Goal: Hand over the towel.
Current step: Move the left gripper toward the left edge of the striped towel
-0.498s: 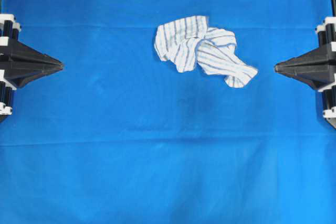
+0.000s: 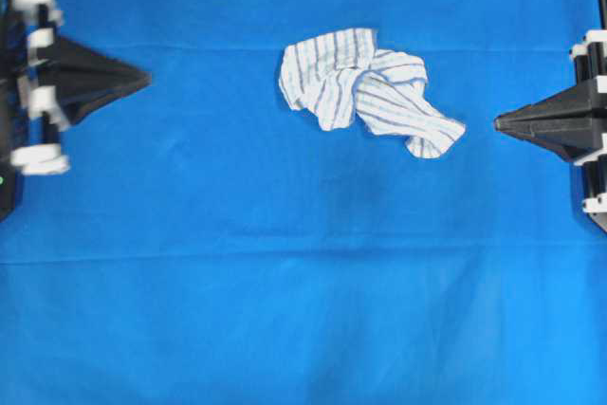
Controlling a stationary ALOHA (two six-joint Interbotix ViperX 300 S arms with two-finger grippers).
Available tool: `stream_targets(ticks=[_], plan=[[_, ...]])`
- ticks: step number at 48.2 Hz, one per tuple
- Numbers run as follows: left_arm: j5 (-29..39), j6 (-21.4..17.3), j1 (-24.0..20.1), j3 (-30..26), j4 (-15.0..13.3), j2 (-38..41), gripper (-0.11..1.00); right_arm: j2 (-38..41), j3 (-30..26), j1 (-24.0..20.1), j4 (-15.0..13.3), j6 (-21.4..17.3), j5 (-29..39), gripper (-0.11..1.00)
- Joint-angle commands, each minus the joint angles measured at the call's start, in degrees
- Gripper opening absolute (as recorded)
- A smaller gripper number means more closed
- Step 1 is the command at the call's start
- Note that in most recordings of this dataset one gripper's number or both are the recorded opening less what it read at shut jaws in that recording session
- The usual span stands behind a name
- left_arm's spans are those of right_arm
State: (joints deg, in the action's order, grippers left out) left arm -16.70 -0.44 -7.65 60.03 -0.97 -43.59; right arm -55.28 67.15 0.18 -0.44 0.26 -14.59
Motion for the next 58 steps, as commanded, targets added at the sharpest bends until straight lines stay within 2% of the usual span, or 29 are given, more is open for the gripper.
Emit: stream_targets(ticks=[1,6,8,11,20,24,38,58], plan=[[-0.4,-0.1,-2.5,-4.0,-0.2,5.5,0.01,0.8,-1.3,0.0,-0.1,-0.1,0.3,0.00],[-0.3,-0.1,-4.5,-7.5,-0.2,12.6,0.01,1.0,-1.2,0.0,-0.1,-0.4,0.9,0.00],[0.2,-0.1,-5.0,-8.8,-0.1,15.1,0.07,1.1,-1.2,0.0,-0.1,-0.4,1.2,0.00],[1.7,-0.2,-5.2,-11.3,-0.1,18.9,0.21,1.1,-1.2,0.0,-0.1,-0.5,2.1,0.00],[7.4,-2.8,-5.6,-19.8,-0.1,29.9,0.75,1.2,-1.1,0.0,0.1,-0.8,4.3,0.00],[7.8,-4.1,-6.6,-23.0,-0.2,35.9,0.90,1.4,-1.1,0.0,0.2,-0.9,4.9,0.00],[9.2,-4.2,-7.6,-31.1,-0.2,52.1,0.92,3.0,-0.8,0.0,0.2,-1.1,5.2,0.00],[9.3,-5.1,-7.7,-33.2,-0.2,60.1,0.92,3.7,-0.6,0.0,0.1,-1.0,5.2,0.00]])
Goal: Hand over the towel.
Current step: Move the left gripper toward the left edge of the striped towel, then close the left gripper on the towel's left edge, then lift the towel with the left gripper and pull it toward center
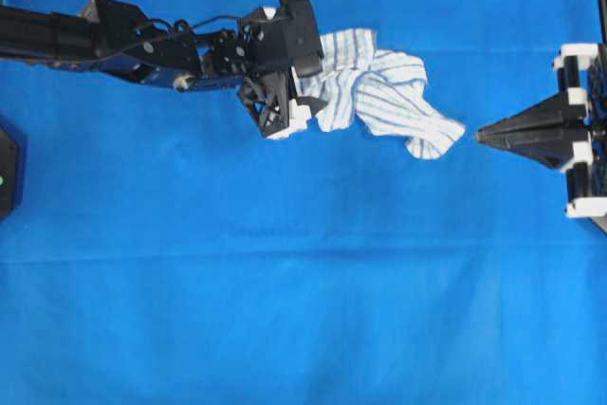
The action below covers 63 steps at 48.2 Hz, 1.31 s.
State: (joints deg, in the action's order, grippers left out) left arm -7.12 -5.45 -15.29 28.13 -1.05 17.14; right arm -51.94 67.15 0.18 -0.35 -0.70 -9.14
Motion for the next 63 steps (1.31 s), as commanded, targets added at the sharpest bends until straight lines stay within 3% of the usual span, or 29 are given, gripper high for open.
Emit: stream_targets(ticks=[1,9,13,26,28,46,63], plan=[[-0.3,-0.1,-0.2,-1.3,-0.1,-0.6,0.92,0.4,-0.6,0.0,0.1,0.0,-0.3,0.00],[-0.2,-0.3,-0.2,-1.8,-0.1,-0.6,0.91,0.6,-0.6,0.0,0.0,0.0,-0.3,0.00],[1.0,-0.6,-0.1,-2.0,-0.1,-0.5,0.85,0.6,-0.6,0.0,0.1,0.0,-0.3,0.00],[1.9,-1.2,-0.4,-1.7,-0.1,-2.3,0.10,0.6,-0.6,0.0,0.4,-0.2,-0.3,0.00],[2.2,-1.2,-0.4,-1.3,-0.1,-3.6,0.03,0.6,-0.7,0.0,0.5,-0.2,-0.3,0.00],[2.4,-3.0,3.2,3.0,-0.1,-24.5,0.02,0.0,-0.9,0.0,0.5,-0.2,-0.4,0.00],[0.2,-2.5,14.1,9.4,-0.1,-41.1,0.02,0.2,-1.0,0.0,0.5,-0.1,-0.8,0.00]])
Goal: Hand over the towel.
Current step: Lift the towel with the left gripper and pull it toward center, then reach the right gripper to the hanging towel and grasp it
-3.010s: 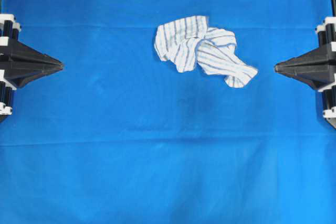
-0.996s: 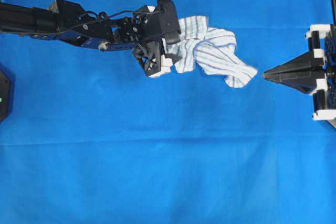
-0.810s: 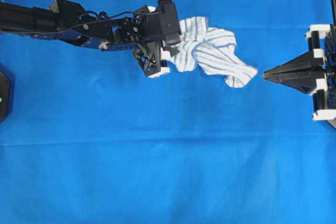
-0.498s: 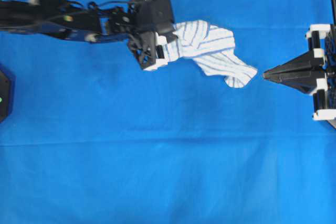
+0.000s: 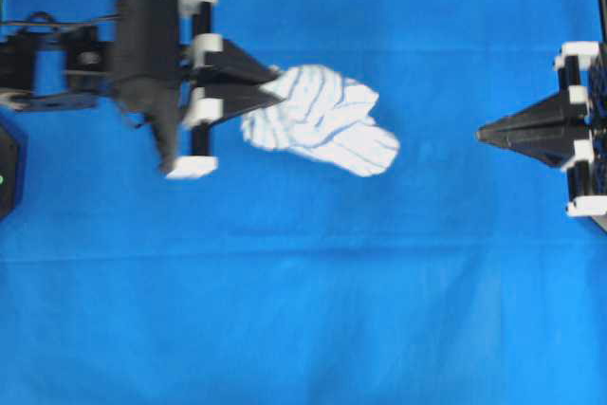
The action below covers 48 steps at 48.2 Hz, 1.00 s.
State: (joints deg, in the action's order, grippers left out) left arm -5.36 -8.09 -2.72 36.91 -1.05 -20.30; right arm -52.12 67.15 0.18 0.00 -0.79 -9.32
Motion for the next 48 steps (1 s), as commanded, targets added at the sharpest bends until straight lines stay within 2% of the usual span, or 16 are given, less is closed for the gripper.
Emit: stream_targets(ticks=[1,8,17,27,34,36,44,48], plan=[[-2.1,0.3,1.8,1.1,-0.1,-4.3,0.02,0.4,-1.0,0.0,0.1,0.0,-0.7,0.00],[-4.0,1.0,2.3,3.5,-0.4,-6.8,0.02,0.4,-0.9,0.1,0.1,0.1,-1.0,0.00],[-3.9,1.0,3.0,3.7,-0.4,-6.7,0.02,1.0,-0.8,0.0,0.2,-0.1,-2.5,0.00],[-3.9,1.1,3.0,3.9,-0.4,-6.5,0.02,3.8,-1.1,0.0,0.2,-0.2,-8.3,0.00],[-4.0,1.1,3.1,3.9,-0.3,-6.5,0.02,8.7,-2.8,0.0,0.8,-0.5,-11.9,0.01],[-4.1,1.1,3.0,3.9,-0.3,-6.5,0.02,10.7,-3.6,0.0,0.8,-0.9,-12.8,0.08],[-4.2,1.1,3.0,3.8,-0.3,-6.2,0.02,21.8,-9.3,0.0,0.8,-1.9,-17.1,0.57],[-4.2,1.1,3.0,3.8,-0.4,-5.9,0.02,27.6,-13.1,0.0,0.9,-2.3,-18.7,0.71]])
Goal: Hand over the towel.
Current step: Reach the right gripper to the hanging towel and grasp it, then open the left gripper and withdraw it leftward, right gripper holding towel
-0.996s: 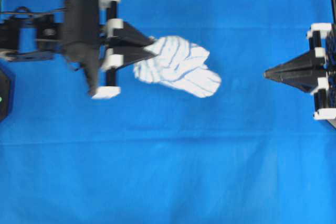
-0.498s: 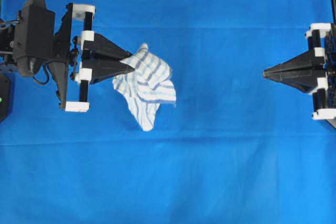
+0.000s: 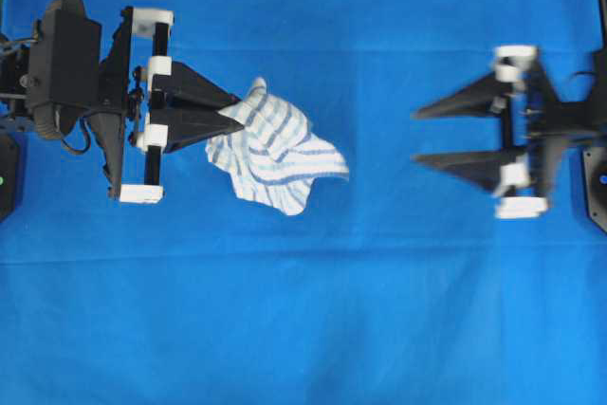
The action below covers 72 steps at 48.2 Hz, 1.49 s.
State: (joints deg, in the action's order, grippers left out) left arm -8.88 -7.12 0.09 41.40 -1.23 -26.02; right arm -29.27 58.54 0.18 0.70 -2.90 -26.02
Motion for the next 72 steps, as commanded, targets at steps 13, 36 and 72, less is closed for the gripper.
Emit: stream_targets(ticks=[13,36,72], plan=[[-0.7,0.1,0.2,-0.7,-0.2,0.2,0.02,19.9,-18.0,0.0,0.2,-0.6,-1.6,0.72],[-0.9,0.0,0.8,-0.4,-0.2,0.2,0.02,28.0,-28.0,0.5,0.2,-0.2,3.5,0.70],[-1.4,0.2,0.8,0.9,-0.5,-1.3,0.59,18.3,-20.3,0.2,0.2,-0.6,6.6,0.05]])
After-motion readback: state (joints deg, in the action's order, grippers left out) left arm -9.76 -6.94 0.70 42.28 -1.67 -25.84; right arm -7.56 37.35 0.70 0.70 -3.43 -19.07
